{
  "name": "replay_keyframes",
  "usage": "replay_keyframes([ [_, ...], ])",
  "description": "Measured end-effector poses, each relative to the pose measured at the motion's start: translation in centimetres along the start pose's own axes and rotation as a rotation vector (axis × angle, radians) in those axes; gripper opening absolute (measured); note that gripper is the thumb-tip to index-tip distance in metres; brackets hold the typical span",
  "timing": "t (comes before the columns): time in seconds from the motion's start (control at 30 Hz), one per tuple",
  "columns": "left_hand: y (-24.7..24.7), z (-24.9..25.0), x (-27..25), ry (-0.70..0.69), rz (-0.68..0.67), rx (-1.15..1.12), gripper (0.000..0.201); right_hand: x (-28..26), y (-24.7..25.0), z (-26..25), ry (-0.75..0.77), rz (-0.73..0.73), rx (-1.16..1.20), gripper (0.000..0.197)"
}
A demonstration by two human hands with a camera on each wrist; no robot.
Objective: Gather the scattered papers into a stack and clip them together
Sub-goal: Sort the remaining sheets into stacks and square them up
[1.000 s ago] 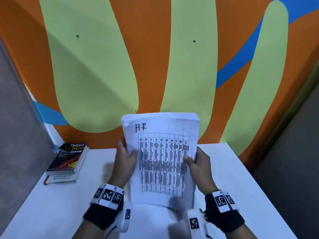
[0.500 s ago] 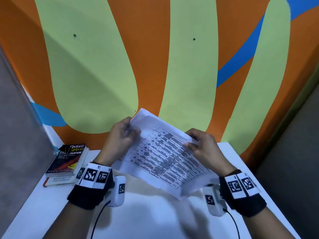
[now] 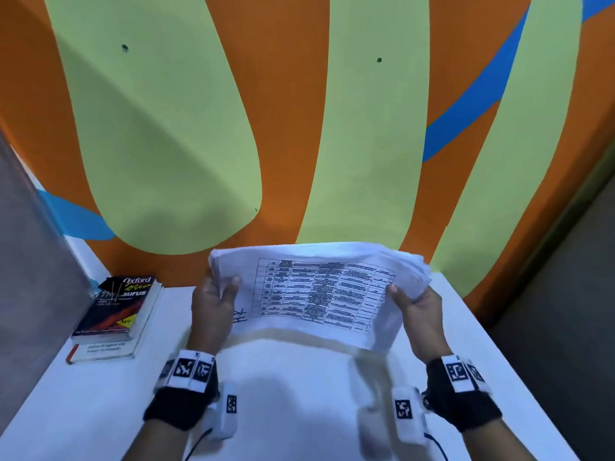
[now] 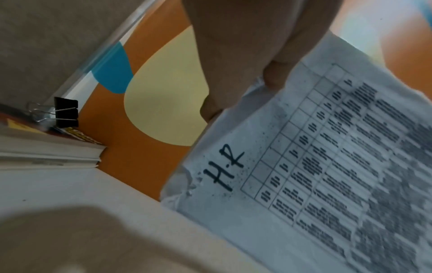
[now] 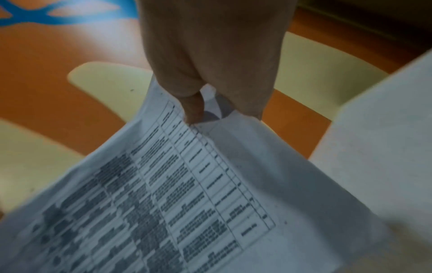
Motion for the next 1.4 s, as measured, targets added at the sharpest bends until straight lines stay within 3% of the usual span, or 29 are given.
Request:
replay_keyframes([
  [0.13,-0.8,0.2,-0.5,-0.072,0.144,-0.037,0.024,0.7,-0.9,-1.4,0.165,0.028,-0.058,0.024],
  [0.27,-1.4,-1.4,-0.6,-0.02,0.097,-0.058,0.053,0.6,-1.5,-0.1,0.144,-0.044,-0.096,0.032],
  [0.4,-2.1,-3.0,-1.0,0.054,0.071,-0.077,0.043,0.2,-2.1,2.4,0.1,-0.049,-0.182,0.035],
  [0.53,-1.0,-3.1,-0.7,0.023,0.118,-0.13,0.044,0.8,-2.0,2.1,0.122,-0.036,-0.155,0.035],
  [0.67,-0.4,-4.5,-0.3,0.116,0.038,-0.114,0.044,1.3,-2.1,3.4,0.048,-0.101,-0.198,0.039],
  [0.8,-0.2,-4.1,-0.1,0.085,0.049,-0.152,0.041,1.4,-2.2,3.5,0.029,-0.117,-0.087,0.034],
  [0.93,-0.3,-4.8,-0.3,0.109,-0.054,-0.14,0.047,1.7,-2.2,3.9,0.002,-0.209,-0.008,0.042],
  [1.03,-0.5,-4.1,0.0,0.108,-0.069,-0.109,0.035,2.3,-2.1,3.7,-0.042,-0.133,-0.071,0.035],
  [1.1,-0.9,-1.9,0.6,0.061,-0.104,-0.075,0.034,2.8,-1.7,1.8,0.066,0.047,-0.229,0.049],
  [1.13,-1.0,-0.6,1.0,0.027,-0.135,-0.048,0.034,2.8,-1.8,0.2,0.192,0.096,-0.32,0.063],
  [1.2,-1.4,2.4,1.7,-0.076,-0.217,0.025,0.029,2.2,-3.5,-3.6,0.477,-0.027,-0.523,0.085],
  [1.27,-2.2,5.8,2.2,-0.207,-0.313,0.091,0.032,1.6,-6.3,-6.9,0.599,-0.229,-0.78,0.091],
  [1.33,-3.3,8.5,2.4,-0.317,-0.371,0.202,0.031,1.5,-8.6,-8.7,0.573,-0.348,-0.842,0.066],
  [1.4,-3.9,10.3,2.5,-0.382,-0.363,0.222,0.023,2.0,-9.2,-9.6,0.534,-0.34,-0.689,0.02],
])
Point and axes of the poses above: each hand's wrist, its own x-axis towards the middle knuckle, its own y-axis out of the back of the hand, z = x × y, the point moved 2 cm from there along x, towards the middle knuckle, and after that the axes turned 2 degrees about -z, right-handed, at the moved point
